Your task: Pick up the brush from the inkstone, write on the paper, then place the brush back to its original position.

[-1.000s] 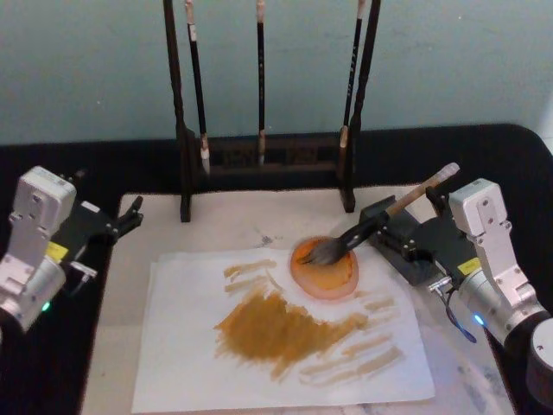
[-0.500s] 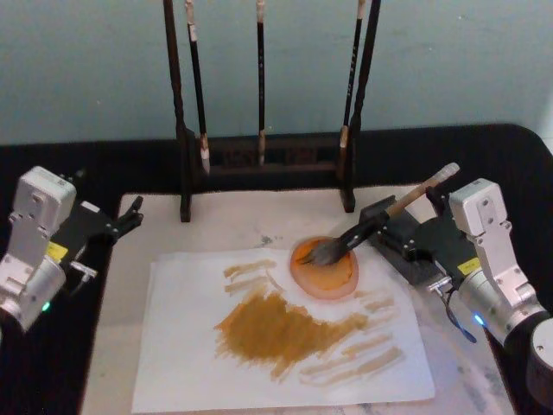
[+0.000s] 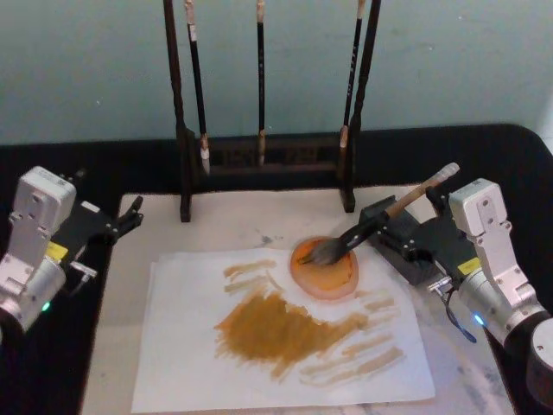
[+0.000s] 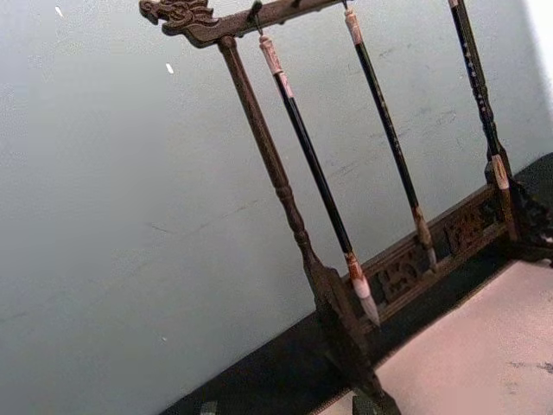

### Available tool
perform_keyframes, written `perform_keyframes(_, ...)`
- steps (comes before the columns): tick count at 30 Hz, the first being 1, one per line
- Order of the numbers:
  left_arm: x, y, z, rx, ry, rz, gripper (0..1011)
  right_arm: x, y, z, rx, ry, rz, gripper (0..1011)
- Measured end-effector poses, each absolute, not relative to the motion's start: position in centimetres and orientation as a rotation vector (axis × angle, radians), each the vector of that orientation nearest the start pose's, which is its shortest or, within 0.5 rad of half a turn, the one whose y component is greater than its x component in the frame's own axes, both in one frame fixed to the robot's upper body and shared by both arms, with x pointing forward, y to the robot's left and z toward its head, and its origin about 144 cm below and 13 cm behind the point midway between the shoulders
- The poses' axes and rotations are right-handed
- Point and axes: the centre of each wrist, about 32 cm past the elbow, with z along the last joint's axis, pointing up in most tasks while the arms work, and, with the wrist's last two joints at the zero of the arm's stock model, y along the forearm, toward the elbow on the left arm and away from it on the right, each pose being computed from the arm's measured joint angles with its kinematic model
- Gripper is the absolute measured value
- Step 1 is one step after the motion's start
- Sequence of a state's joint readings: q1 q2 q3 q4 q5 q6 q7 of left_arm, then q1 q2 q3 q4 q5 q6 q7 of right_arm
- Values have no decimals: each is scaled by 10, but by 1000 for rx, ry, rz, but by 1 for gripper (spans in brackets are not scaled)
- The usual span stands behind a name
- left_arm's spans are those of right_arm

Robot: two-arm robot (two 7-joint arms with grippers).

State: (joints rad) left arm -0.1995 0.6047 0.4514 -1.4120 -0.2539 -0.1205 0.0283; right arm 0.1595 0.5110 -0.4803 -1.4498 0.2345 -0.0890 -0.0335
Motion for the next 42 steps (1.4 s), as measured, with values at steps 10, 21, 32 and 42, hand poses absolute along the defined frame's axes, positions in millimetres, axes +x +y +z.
perform_keyframes(10, 489, 310, 1140, 305, -285, 1248, 1010, 474, -261, 1125, -262, -206, -1198, 1000)
perform_keyframes(21, 489, 310, 1140, 304, -285, 1248, 1010, 474, -261, 1125, -263, -206, -1198, 1000)
perform_keyframes(32, 489, 310, 1140, 304, -285, 1248, 1010, 474, -261, 1125, -262, -206, -1198, 1000)
perform_keyframes(42, 489, 310, 1140, 305, -285, 1248, 1010, 474, -261, 1125, -262, -206, -1198, 1000)
